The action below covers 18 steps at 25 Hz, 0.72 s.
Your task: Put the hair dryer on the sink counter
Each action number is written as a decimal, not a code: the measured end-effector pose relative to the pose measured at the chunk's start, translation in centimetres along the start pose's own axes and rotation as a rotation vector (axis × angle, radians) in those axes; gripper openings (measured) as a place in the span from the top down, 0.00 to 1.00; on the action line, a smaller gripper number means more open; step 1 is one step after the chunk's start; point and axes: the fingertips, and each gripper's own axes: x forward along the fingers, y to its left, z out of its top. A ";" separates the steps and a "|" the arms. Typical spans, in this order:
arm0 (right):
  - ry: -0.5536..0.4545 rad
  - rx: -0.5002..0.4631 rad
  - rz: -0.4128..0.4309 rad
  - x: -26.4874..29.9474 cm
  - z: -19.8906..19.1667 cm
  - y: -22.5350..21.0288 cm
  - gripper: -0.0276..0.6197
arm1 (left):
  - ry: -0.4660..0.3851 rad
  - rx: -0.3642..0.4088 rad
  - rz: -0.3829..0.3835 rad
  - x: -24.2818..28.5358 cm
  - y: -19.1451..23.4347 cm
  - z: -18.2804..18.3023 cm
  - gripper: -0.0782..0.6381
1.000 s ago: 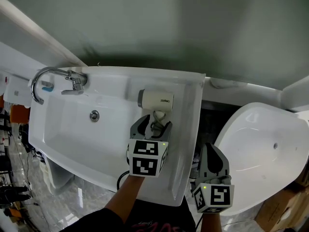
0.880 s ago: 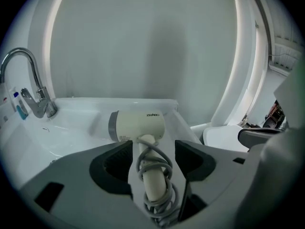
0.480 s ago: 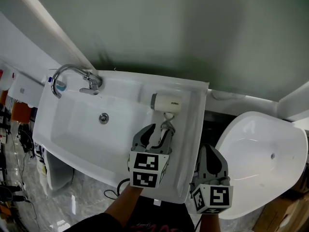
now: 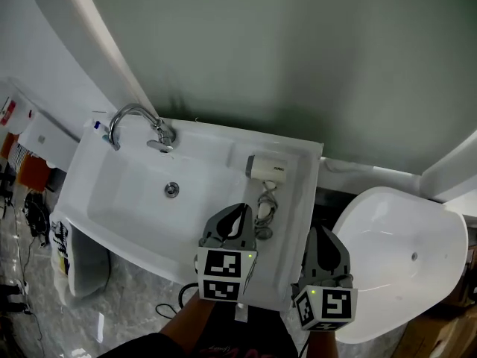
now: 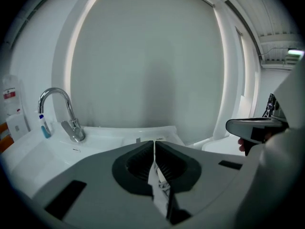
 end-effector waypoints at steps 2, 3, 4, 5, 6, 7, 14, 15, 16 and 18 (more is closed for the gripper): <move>-0.025 -0.013 0.002 -0.5 1.2 0.7 0.92 | -0.031 0.000 0.001 -1.2 0.3 1.0 0.87; -0.037 -0.019 0.003 -0.7 1.9 1.1 0.92 | -0.045 0.001 0.001 -1.9 0.4 1.5 0.87; -0.050 -0.023 0.003 -1.0 2.6 1.5 0.92 | -0.060 0.003 0.000 -2.5 0.6 2.1 0.87; -0.063 -0.026 0.002 -1.3 3.2 2.0 0.92 | -0.074 0.006 -0.001 -3.2 0.7 2.6 0.87; -0.075 -0.031 0.002 -1.6 3.9 2.4 0.92 | -0.089 0.009 -0.003 -3.8 0.9 3.1 0.87; -0.086 -0.040 0.003 -1.9 4.5 2.8 0.92 | -0.104 0.011 -0.005 -4.5 1.0 3.6 0.87; -0.165 -0.097 0.008 -3.9 8.0 5.4 0.92 | -0.215 0.023 -0.023 -9.3 1.9 6.6 0.87; -0.175 -0.105 0.008 -4.2 8.3 5.7 0.92 | -0.229 0.026 -0.022 -9.8 2.1 7.0 0.87; -0.183 -0.111 0.006 -4.5 8.7 6.0 0.92 | -0.243 0.030 -0.021 -10.4 2.3 7.3 0.87; -0.198 -0.120 -0.002 -5.0 9.3 6.5 0.92 | -0.269 0.031 -0.020 -11.4 2.7 8.0 0.87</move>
